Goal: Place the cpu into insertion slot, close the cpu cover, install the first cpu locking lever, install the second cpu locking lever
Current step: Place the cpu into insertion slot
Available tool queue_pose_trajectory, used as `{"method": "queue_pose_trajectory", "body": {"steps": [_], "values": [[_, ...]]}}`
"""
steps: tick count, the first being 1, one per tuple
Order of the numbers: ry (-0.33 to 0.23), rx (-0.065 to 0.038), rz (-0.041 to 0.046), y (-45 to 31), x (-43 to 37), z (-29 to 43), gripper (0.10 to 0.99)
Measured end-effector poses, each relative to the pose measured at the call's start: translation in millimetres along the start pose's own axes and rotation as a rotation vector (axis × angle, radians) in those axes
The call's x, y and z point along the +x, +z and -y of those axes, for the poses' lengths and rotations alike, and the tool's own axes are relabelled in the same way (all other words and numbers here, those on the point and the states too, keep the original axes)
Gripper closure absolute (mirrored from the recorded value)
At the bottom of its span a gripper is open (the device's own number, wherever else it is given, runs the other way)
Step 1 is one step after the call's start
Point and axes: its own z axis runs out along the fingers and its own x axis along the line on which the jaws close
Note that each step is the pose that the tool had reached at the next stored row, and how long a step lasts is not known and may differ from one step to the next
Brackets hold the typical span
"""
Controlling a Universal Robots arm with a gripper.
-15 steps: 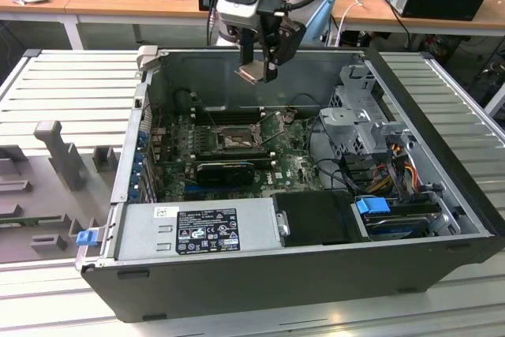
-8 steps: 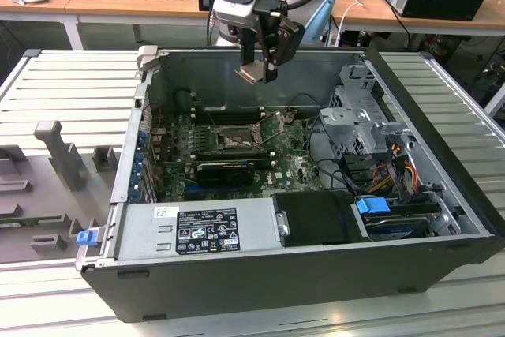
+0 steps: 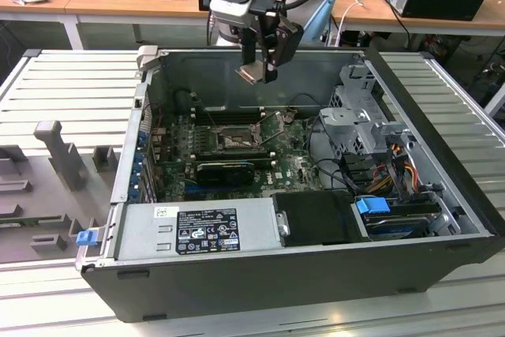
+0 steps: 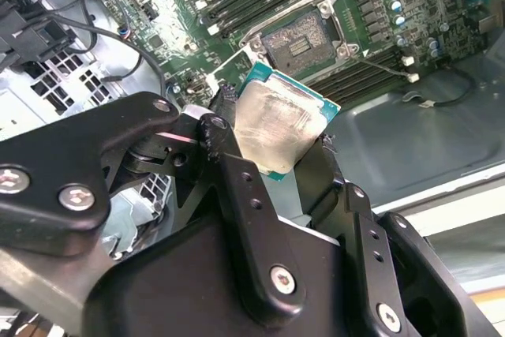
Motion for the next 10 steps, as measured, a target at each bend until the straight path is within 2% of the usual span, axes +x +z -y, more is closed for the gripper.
{"method": "queue_pose_trajectory", "body": {"steps": [10], "values": [[0.052, -0.001, 0.0046, 0.1, 0.0, 0.0, 0.545]]}}
